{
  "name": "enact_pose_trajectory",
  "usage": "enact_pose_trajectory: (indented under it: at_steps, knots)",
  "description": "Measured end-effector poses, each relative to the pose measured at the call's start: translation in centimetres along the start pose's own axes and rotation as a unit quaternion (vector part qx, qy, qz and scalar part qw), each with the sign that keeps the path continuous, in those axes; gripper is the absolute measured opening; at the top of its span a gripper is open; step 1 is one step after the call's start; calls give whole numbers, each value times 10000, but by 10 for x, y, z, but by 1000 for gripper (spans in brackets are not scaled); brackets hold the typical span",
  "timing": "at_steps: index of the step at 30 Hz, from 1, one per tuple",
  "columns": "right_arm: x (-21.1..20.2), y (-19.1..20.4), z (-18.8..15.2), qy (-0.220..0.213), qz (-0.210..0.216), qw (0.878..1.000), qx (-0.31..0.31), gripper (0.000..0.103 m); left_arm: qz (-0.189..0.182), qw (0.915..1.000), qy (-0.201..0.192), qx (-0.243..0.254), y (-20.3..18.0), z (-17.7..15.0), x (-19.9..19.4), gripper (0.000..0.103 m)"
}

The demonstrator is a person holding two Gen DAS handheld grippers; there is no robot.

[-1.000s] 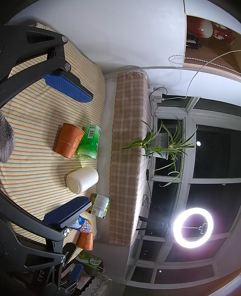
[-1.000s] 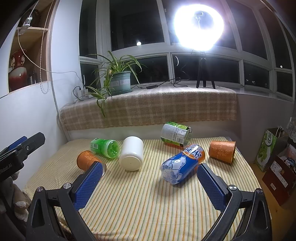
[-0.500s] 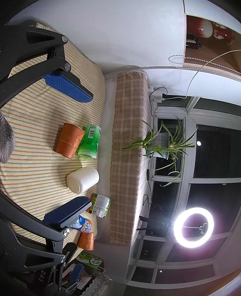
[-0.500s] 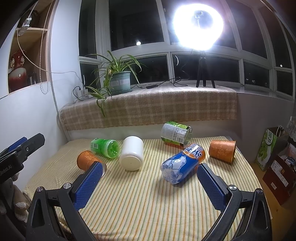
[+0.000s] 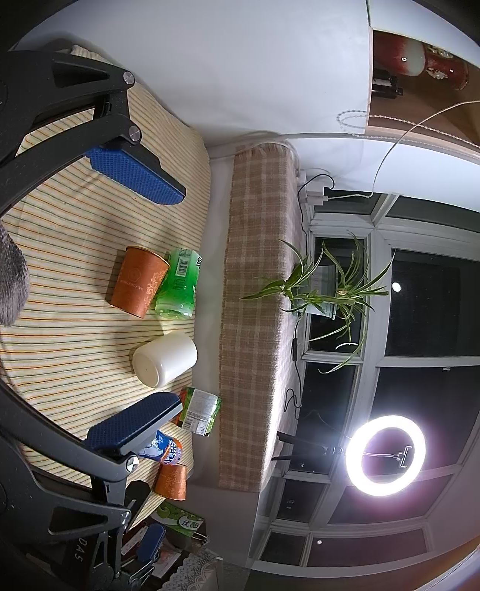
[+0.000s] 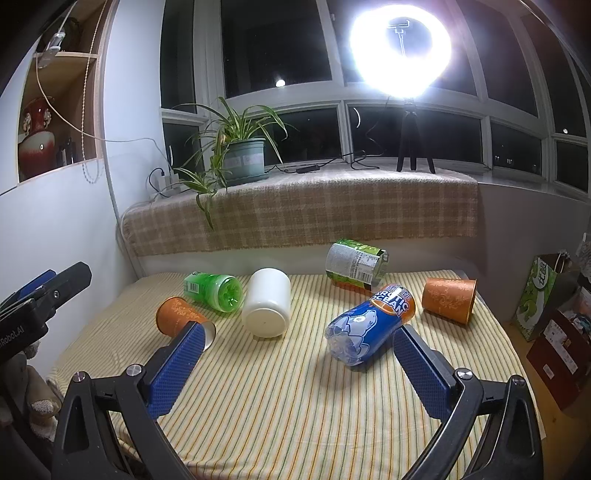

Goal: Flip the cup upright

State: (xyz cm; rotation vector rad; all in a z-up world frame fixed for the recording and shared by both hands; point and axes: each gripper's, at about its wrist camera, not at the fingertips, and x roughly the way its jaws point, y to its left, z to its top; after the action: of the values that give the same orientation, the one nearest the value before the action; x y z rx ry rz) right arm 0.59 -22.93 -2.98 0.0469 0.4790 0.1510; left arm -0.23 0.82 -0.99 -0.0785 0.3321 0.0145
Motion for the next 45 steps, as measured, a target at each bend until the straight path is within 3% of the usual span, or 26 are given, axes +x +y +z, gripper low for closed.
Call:
enact_pose_trajectory:
  at_steps: [34,45]
  knots:
    - [11,9,-1,108,92,9999,-90,103,25,10000,42,-1,-3,-12,6,103]
    - [39,17,12,312,486,9976,-382,103,69,9998,153,52,6,-27,14,103]
